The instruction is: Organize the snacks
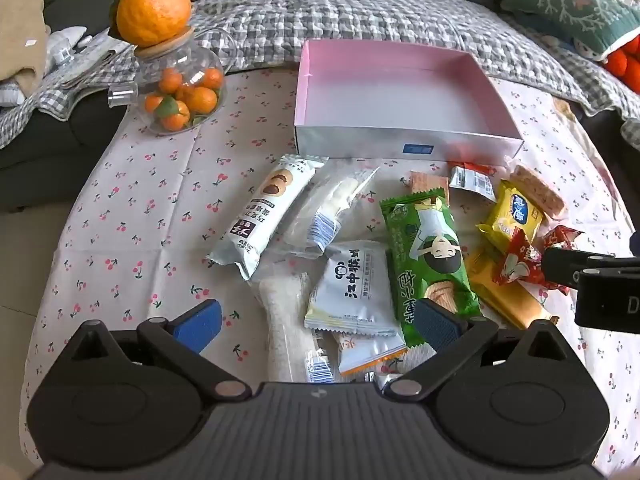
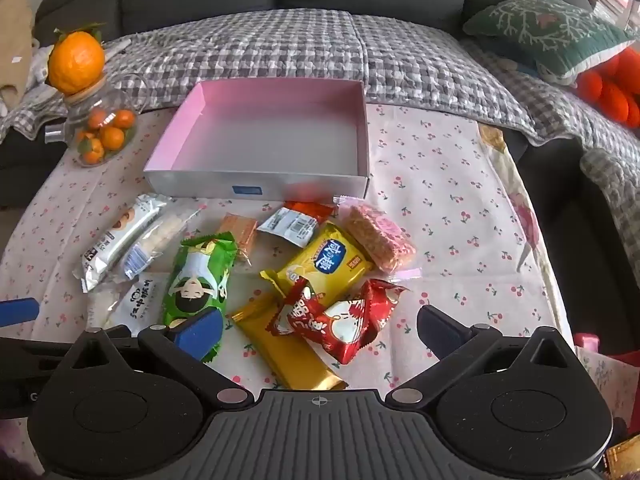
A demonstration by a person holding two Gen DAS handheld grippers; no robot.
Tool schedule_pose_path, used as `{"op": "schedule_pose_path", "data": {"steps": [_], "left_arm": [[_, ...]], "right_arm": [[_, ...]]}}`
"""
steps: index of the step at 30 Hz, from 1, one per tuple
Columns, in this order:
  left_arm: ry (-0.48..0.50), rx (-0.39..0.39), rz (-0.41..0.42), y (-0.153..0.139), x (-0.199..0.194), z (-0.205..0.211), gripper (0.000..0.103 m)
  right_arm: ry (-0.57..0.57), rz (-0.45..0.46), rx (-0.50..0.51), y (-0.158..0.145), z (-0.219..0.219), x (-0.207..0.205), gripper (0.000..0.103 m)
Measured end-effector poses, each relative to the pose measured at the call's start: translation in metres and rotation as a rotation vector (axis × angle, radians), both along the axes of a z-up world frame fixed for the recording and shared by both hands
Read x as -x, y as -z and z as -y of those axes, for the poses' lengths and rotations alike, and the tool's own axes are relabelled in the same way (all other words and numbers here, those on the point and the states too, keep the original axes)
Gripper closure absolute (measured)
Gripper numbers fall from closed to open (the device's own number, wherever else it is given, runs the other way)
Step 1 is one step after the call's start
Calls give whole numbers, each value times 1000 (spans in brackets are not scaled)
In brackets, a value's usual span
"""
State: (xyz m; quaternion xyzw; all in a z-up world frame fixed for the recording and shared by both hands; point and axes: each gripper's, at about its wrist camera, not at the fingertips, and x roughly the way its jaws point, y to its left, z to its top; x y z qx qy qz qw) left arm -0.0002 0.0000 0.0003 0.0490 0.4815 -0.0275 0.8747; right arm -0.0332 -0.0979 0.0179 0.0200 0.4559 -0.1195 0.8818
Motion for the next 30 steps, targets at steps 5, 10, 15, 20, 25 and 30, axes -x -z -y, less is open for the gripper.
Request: {"op": "schedule_pose_path", "data": {"steps": [5, 10, 15, 20, 25, 30], "left_arm": [[-1, 10, -13, -1, 0, -2, 0], [-1, 9, -7, -1, 0, -2, 0], [-4, 9, -9, -2, 0, -3, 0], [-4, 11, -11, -3, -1, -4, 0], [-6, 9, -12, -4, -3, -6, 0], [-9, 9, -11, -3, -2, -4, 0]], "right_arm": [[0, -14, -28, 4, 1, 0, 0], [-12, -25, -35, 5, -1, 2, 0], [-2, -43, -27, 7, -4, -4, 0], [0, -42, -26, 8, -4, -4, 0], [-2, -42, -26, 8, -4, -3, 0], [-1, -42, -27, 7, -4, -3, 0]]}}
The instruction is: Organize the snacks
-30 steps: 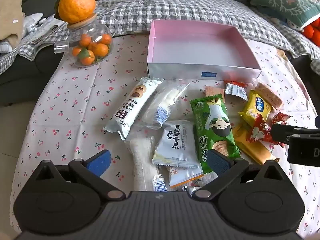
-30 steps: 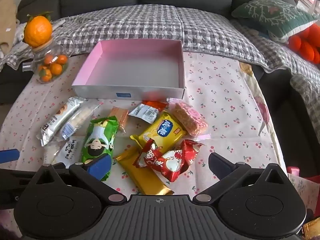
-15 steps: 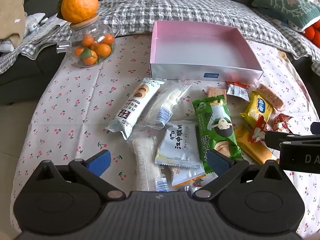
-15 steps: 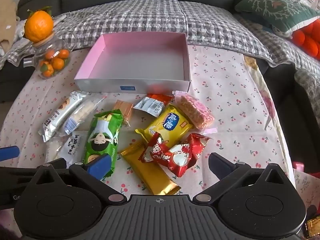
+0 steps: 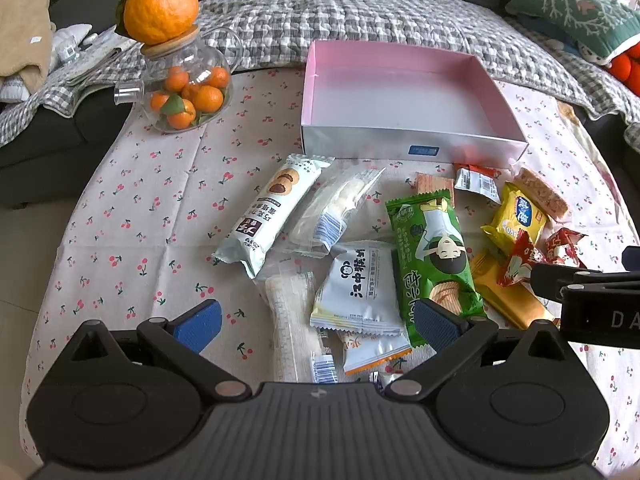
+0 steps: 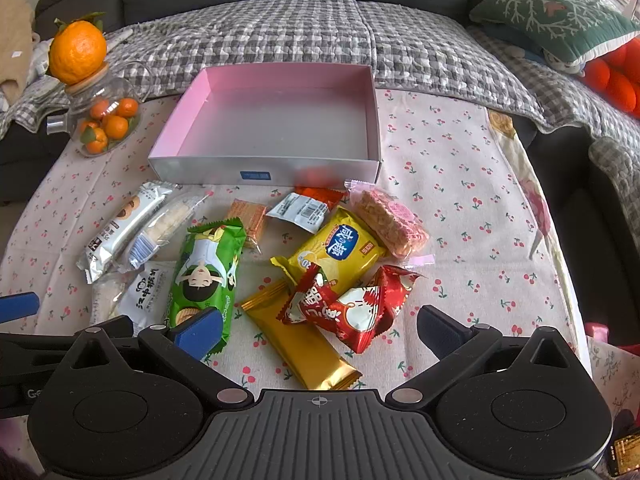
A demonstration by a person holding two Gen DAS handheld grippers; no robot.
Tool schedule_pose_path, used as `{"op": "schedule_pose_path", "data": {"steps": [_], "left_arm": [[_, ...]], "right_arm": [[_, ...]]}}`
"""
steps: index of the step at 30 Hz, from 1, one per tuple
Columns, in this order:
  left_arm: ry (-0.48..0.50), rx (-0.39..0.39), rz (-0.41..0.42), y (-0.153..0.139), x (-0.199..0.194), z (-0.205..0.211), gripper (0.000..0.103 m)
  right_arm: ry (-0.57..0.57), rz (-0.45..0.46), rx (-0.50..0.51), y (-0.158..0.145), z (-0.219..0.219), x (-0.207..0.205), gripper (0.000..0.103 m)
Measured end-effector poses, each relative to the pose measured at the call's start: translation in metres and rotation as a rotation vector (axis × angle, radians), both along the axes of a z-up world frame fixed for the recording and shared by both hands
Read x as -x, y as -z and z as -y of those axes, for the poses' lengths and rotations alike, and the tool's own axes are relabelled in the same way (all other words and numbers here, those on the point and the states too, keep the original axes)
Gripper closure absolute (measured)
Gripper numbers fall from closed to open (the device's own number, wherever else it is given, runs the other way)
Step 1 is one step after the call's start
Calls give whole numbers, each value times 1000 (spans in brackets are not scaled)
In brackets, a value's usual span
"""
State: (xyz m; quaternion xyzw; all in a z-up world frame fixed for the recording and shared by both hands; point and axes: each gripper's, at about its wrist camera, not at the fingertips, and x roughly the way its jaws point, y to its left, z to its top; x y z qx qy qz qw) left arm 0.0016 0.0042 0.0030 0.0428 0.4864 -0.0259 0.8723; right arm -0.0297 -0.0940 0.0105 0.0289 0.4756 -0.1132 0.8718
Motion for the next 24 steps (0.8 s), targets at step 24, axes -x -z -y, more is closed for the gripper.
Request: {"op": "schedule_pose_path", "data": {"steps": [24], "left_arm": [[-6, -1, 3, 1, 1, 1, 0]], "right_arm": [[7, -6, -12, 1, 3, 0, 0]]}}
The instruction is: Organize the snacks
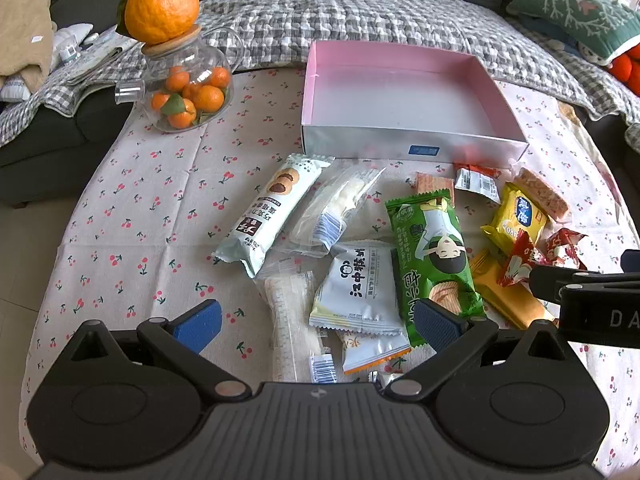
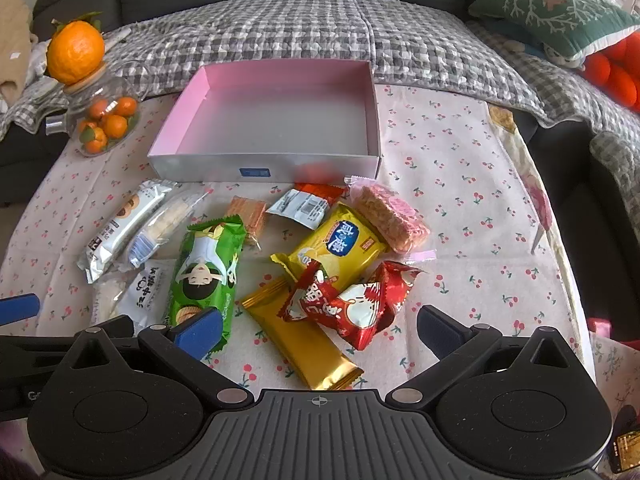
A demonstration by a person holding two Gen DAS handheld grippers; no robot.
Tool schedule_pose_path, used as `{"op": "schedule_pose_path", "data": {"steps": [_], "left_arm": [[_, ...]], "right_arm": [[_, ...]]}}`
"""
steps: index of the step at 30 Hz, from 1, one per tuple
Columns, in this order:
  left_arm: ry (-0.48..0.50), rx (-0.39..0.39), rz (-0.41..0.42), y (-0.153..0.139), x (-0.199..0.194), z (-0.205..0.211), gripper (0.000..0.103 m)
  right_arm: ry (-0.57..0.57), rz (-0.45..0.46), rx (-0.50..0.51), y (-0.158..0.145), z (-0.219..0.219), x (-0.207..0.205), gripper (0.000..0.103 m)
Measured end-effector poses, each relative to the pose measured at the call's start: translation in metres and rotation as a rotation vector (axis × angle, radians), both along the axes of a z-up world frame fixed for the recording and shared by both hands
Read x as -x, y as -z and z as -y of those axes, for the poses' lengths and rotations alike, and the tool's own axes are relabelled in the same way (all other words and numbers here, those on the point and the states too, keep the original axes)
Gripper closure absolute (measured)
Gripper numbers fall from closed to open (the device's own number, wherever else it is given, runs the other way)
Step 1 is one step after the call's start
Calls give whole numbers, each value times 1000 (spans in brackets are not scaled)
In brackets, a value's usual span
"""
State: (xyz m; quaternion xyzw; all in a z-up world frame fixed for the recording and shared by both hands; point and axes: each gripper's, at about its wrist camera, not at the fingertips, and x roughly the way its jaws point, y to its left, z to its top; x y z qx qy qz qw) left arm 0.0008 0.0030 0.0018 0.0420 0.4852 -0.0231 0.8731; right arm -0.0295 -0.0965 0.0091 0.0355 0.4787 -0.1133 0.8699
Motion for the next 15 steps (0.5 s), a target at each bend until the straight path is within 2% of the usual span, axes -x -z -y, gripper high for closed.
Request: {"op": "schedule_pose_path", "data": {"steps": [15], "left_arm": [[-1, 1, -1, 1, 0, 0, 0]], "right_arm": [[2, -2, -5, 1, 0, 0, 0]]}}
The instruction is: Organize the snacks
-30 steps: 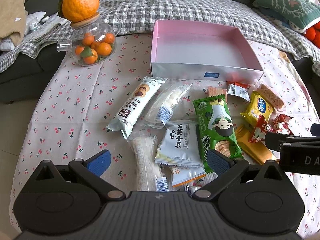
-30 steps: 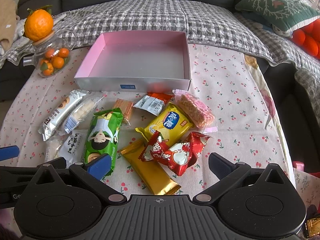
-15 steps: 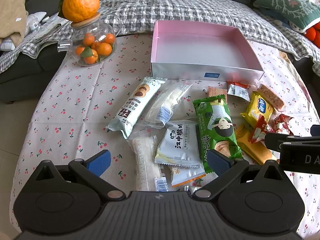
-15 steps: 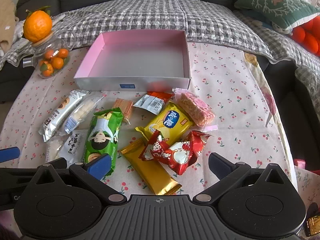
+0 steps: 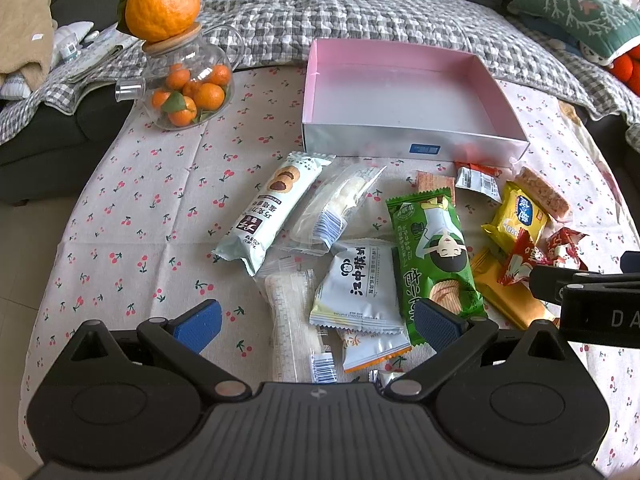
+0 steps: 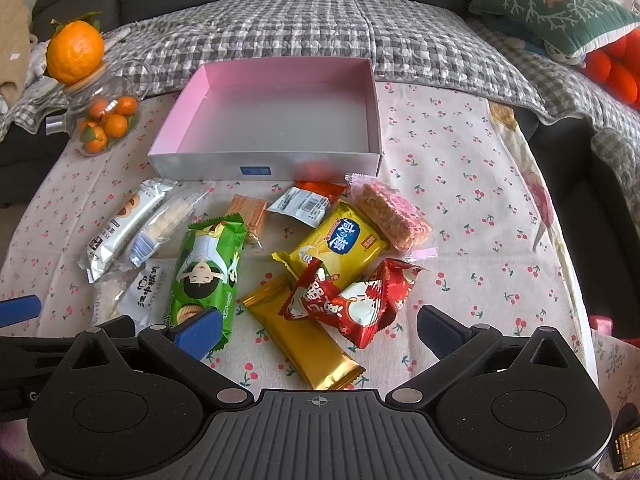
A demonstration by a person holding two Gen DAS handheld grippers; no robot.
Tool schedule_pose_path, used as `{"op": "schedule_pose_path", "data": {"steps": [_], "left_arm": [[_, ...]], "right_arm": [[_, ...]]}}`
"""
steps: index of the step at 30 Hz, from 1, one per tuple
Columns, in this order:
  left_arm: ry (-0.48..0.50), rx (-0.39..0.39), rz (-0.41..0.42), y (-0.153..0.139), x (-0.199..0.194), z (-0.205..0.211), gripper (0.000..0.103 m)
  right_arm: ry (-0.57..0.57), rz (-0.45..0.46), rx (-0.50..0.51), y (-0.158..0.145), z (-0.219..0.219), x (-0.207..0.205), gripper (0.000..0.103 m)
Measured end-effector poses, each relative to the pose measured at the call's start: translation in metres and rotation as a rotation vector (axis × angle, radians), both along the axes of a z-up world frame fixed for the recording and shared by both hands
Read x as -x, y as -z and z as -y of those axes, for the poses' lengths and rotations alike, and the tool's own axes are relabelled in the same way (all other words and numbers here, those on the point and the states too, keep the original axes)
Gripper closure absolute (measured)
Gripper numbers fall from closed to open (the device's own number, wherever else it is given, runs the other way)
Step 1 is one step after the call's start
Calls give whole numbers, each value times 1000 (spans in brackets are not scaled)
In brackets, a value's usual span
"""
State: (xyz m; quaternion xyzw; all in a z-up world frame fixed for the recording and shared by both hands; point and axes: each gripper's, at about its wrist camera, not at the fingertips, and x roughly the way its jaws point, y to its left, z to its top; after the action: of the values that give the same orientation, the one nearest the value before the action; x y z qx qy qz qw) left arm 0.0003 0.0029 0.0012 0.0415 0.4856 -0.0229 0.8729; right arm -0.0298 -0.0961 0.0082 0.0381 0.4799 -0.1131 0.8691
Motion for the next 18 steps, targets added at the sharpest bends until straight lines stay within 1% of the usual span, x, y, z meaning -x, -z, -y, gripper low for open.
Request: {"op": "schedule_pose_path", "data": {"steps": [18], "left_arm": [[15, -6, 7, 1, 0, 0, 1]], "right_arm": [[10, 10, -3, -1, 0, 1, 0]]}}
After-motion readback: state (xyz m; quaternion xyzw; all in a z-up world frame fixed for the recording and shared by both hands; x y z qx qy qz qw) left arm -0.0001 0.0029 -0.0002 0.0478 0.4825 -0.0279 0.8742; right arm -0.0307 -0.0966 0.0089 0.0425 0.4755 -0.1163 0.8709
